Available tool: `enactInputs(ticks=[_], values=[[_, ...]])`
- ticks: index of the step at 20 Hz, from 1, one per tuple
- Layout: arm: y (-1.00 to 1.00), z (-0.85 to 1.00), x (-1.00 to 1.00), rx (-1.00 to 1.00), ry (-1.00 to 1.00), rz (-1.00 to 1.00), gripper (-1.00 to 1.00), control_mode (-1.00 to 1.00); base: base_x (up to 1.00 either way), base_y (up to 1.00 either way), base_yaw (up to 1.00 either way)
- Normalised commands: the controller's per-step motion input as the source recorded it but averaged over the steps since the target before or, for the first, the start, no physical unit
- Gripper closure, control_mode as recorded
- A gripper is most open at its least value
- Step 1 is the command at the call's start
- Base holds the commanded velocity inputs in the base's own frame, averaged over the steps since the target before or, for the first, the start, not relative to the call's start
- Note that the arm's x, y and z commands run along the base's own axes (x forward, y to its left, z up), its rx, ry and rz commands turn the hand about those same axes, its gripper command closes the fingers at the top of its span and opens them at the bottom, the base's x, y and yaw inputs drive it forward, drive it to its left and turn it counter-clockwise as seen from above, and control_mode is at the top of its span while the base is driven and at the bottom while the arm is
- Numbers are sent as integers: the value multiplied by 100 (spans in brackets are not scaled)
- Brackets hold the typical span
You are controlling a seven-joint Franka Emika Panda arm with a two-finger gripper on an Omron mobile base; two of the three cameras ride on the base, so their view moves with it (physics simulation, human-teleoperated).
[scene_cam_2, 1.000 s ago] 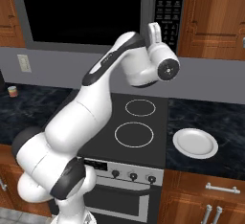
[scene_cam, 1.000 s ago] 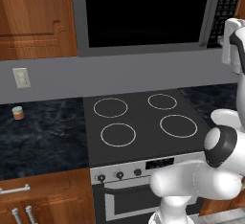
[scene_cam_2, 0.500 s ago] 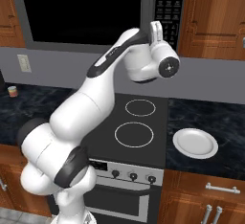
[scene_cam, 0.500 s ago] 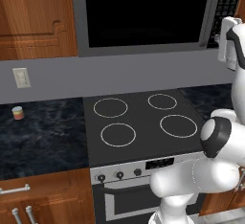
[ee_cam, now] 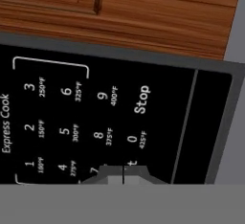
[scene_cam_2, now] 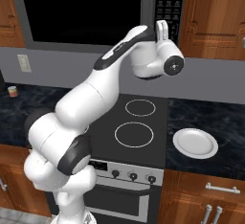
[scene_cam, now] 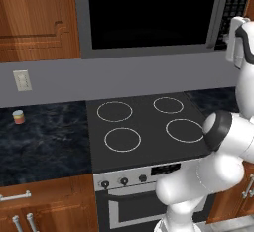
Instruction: Pick the kebab skewer from the counter and place it in the microwave. Then turn on the microwave.
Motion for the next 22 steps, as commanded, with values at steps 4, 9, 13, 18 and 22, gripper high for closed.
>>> enactInputs(ticks=[4,9,13,18,22], values=[[-18,-1,13,1,0,0,100,-100,0,0,0],[0,-18,1,0,0,0,100,-100,0,0,0],[5,-34,0,0,0,0,100,-100,0,0,0],[25,-18,2,0,0,0,100,-100,0,0,0],[34,6,22,0,-6,0,100,-100,0,0,0]])
